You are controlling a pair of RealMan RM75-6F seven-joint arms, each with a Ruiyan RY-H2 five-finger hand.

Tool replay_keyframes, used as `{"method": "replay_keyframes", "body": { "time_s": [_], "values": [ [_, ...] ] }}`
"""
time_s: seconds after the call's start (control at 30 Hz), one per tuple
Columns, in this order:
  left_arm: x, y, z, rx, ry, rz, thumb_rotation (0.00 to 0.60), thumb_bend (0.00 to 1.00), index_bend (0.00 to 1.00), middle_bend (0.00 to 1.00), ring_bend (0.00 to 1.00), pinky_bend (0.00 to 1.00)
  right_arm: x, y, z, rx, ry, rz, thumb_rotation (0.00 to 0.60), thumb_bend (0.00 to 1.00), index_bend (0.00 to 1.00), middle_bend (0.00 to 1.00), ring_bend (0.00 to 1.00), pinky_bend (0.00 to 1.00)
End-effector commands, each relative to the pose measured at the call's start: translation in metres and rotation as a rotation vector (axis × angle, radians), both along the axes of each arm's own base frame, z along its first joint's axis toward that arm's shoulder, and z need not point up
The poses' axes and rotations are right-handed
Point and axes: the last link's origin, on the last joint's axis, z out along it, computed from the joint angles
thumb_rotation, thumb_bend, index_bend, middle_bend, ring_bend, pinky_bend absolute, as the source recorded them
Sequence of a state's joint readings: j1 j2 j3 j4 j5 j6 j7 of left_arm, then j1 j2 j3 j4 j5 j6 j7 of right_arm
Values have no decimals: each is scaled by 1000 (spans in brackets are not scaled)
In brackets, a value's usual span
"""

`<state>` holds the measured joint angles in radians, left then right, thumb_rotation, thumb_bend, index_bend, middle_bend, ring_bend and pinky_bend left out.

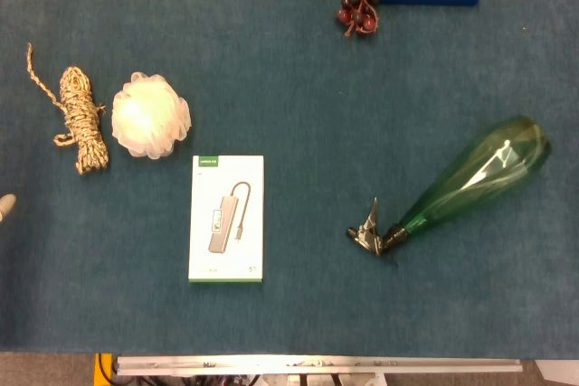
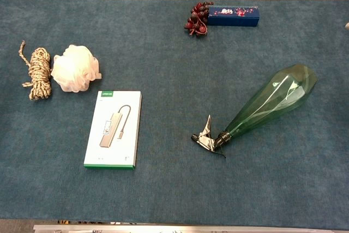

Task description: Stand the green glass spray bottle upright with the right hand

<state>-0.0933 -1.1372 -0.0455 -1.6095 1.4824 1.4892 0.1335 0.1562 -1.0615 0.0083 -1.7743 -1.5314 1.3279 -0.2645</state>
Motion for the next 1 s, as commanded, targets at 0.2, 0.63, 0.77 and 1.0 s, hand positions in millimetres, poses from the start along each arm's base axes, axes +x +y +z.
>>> {"method": "replay_keyframes", "body": {
  "time_s": [0.2,0.63,0.77,1.0],
  "values": [
    [0,0,0,0,0,0,600,0,0,0,0,0,3,-3,1,5,16,6,600,0,66,32,0,182],
    [0,0,0,0,0,0,600,0,0,0,0,0,36,-22,-17,225,262,83,600,0,66,67,0,182],
    [0,0,0,0,0,0,600,0,0,0,0,0,43,-31,-28,279,313,111,600,0,114,88,0,182],
    [0,0,0,1,1,-1,600,0,0,0,0,0,52,-44,-51,361,379,171,600,0,132,97,0,178]
  ]
}}
